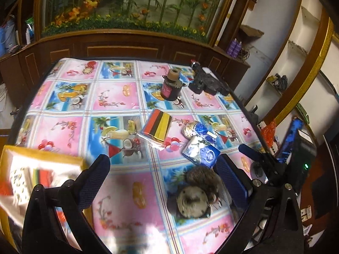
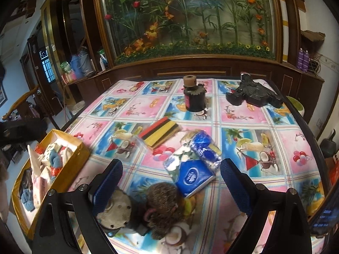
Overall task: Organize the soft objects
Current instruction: 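Reach the left tool toward the red-black-yellow striped pack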
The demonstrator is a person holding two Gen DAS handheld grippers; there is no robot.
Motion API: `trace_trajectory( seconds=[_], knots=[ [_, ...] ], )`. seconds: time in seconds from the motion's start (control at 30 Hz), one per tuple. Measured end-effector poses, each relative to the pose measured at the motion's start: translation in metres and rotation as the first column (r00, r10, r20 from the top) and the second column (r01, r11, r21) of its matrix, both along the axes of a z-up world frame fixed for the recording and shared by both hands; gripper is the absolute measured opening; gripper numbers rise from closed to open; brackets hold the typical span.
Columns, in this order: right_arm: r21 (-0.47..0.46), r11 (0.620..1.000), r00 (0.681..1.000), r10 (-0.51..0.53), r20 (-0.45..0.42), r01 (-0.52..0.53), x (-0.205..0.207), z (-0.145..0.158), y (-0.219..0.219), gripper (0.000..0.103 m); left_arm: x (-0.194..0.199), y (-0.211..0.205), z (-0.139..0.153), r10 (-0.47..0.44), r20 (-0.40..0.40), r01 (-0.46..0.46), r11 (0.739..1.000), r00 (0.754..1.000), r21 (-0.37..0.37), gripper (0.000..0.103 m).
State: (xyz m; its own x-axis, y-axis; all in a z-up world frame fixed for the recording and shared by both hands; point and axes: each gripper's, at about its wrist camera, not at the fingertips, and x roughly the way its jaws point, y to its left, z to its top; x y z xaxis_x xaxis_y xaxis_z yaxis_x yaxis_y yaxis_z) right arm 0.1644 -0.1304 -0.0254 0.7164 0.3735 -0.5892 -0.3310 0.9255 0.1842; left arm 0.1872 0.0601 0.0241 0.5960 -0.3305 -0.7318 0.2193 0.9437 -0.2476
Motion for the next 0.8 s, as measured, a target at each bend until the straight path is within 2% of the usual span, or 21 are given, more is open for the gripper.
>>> trace_trajectory(
  seconds=[0.2, 0.53, 0.67, 0.8],
  knots=[
    [0.014, 1.000, 0.997, -0.002, -0.079, 0.003, 0.022, -0.022, -0.005, 0.094, 0.050, -0.029, -0.036, -0.057, -0.054, 0.059, 0.997, 0.997, 0.045, 0.100],
    [0.040, 0.998, 0.993, -0.048, -0.109, 0.053, 0.033, -0.027, -0.013, 0.094, 0.109, -0.034, -0.072, -0.039, -0.092, 0.043, 0.998, 0.995, 0.049, 0.100],
    [0.038, 0.998, 0.991, -0.051, -0.121, 0.056, 0.032, -0.030, -0.014, 0.094, 0.122, -0.044, -0.085, -0.083, -0.102, 0.089, 0.994, 0.991, 0.060, 0.100],
    [0.036, 0.998, 0.991, -0.052, -0.121, 0.057, 0.033, -0.031, -0.013, 0.094, 0.125, -0.064, -0.094, -0.134, -0.094, 0.146, 0.980, 0.987, 0.136, 0.101]
  ],
)
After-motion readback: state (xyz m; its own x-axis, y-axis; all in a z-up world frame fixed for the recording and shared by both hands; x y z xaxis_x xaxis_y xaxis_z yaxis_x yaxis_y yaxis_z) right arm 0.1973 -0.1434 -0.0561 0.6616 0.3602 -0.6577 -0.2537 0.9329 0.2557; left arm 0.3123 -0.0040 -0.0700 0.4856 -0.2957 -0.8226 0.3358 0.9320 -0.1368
